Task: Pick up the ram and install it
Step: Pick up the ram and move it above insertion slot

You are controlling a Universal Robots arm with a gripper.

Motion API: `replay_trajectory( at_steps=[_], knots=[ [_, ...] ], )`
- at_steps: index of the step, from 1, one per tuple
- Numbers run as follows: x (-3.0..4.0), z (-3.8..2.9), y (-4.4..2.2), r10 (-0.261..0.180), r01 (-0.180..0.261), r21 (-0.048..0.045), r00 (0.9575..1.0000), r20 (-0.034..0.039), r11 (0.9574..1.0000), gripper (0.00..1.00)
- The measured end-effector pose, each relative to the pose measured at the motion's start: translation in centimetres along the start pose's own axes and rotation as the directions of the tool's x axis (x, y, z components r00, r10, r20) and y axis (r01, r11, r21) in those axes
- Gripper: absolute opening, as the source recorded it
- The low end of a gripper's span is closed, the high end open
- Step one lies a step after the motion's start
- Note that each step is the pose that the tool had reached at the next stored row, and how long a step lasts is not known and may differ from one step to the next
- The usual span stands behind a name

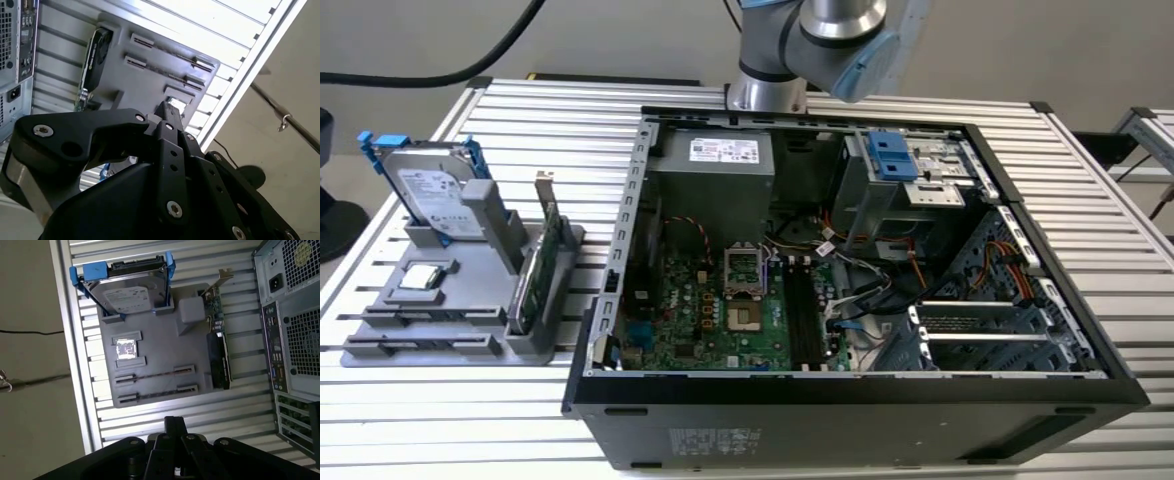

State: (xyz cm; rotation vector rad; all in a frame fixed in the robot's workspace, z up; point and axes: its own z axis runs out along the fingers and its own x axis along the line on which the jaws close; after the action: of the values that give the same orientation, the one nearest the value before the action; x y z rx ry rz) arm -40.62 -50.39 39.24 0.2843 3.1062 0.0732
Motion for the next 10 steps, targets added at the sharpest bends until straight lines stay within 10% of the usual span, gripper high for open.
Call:
replay_trajectory(
  at_steps=[10],
  knots=[
    [0.13,0.0,-0.03,0.078,-0.078,0.0012,0.997,0.0036,0.997,0.0]
  ],
)
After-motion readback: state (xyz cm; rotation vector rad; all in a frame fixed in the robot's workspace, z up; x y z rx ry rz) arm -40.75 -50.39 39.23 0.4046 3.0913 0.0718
